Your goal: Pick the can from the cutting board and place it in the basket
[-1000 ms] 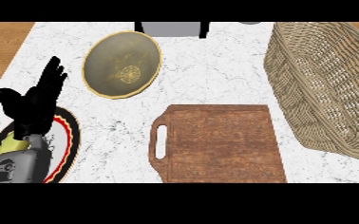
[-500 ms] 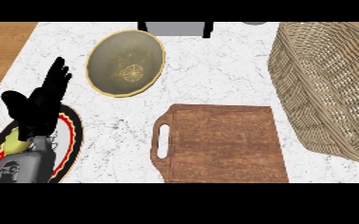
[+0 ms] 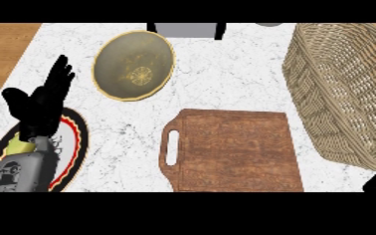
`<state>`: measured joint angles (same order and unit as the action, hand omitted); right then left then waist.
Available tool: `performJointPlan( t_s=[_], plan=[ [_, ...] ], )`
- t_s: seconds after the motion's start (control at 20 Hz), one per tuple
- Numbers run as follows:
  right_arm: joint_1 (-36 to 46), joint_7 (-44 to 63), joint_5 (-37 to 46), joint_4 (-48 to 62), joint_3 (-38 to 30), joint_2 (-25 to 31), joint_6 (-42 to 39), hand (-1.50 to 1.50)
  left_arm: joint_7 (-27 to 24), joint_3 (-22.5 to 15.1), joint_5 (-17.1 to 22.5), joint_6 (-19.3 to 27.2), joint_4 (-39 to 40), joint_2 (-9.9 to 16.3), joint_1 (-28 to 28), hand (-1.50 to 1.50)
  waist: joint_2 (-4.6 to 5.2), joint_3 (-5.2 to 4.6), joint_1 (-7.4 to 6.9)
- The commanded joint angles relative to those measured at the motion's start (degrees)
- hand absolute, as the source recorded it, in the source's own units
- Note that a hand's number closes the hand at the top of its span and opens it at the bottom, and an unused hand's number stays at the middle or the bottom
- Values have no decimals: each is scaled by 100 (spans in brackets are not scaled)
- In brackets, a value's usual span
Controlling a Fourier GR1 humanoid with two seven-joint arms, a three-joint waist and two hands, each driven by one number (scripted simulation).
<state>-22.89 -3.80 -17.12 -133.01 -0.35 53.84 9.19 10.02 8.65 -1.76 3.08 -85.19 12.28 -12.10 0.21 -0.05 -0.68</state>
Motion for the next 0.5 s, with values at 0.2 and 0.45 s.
performJointPlan(
  t_s=[0.2,0.45],
  plan=[
    [2076,1576,857,807,791,-218,53,150,-205,-26,26,-101,62,-71,119,0,-2,0,-44],
    [2633,1050,1361,2314,1245,-941,-287,150,-313,191,186,-323,91,145,264,0,-4,4,-26]
  ],
)
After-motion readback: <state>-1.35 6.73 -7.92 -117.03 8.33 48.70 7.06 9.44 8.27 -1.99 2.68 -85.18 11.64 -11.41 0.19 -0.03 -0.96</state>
